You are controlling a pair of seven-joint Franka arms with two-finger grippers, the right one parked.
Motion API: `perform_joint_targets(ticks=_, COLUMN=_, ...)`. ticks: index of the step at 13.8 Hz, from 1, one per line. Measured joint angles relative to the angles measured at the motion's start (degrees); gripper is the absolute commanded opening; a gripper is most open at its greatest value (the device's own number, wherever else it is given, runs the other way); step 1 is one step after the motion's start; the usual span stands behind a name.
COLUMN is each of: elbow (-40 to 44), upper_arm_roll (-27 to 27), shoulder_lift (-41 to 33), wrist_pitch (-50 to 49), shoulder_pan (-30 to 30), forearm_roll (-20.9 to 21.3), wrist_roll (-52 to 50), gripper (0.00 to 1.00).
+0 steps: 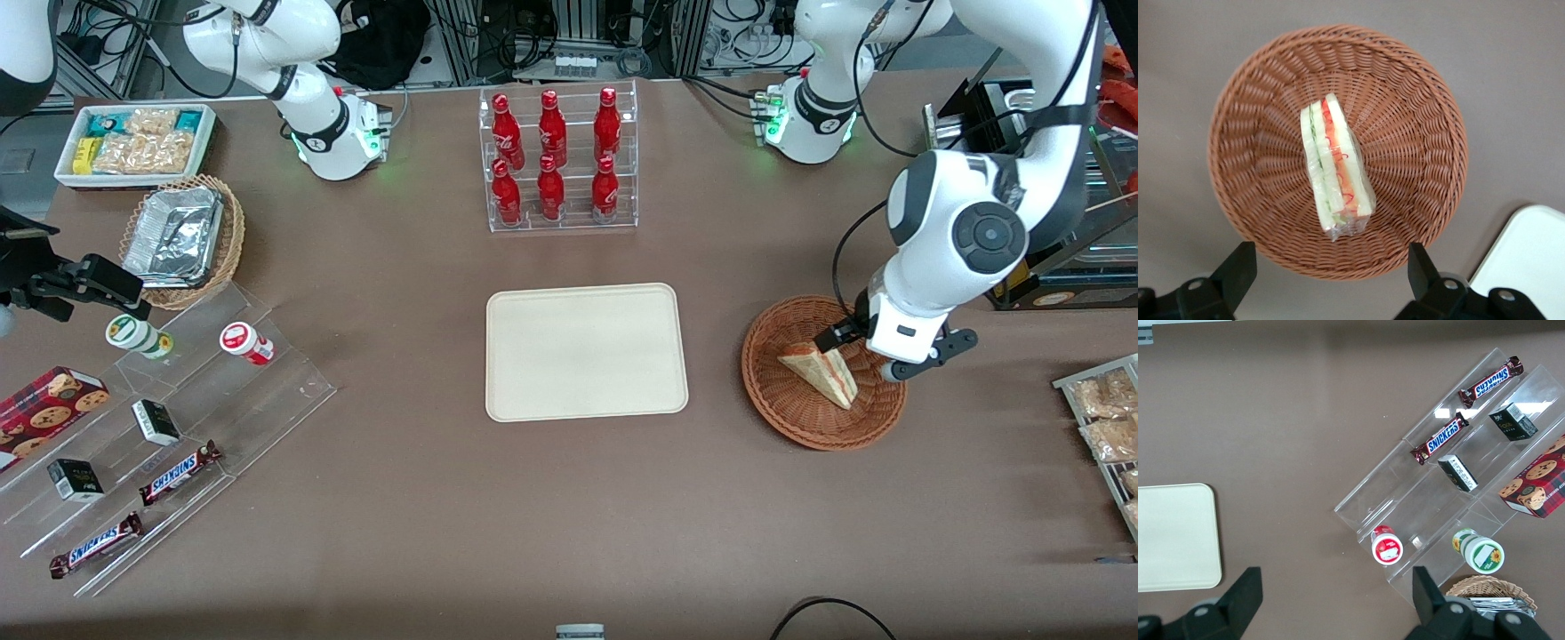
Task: Place sandwich from basket to tray
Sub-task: 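Close the left gripper on the sandwich's wrapped edge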
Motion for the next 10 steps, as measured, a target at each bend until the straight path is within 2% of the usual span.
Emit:
perform_joint_targets(ticks=4, elbow=-4.6, upper_arm_roll=0.1, shoulder_lift=1.3, wrist_pitch=7.3, shoulder_pan=0.1, forearm_roll=-0.8, wrist_roll=-10.2, gripper=1.0)
perform_joint_targets(ticks=9, elbow=-4.8, upper_arm_roll=0.4, shoulder_lift=6.9, wrist_pitch=10.8, shoulder_pan=0.3, forearm_roll=-0.9, wrist_roll=-12.6, gripper=1.0)
perform_joint_targets(ticks=10, elbow=-4.8, upper_arm_roll=0.4, shoulder_lift=7.7, wrist_pitch=11.0, shoulder_pan=0.3, forearm_roll=-0.9, wrist_roll=-12.8, gripper=0.89)
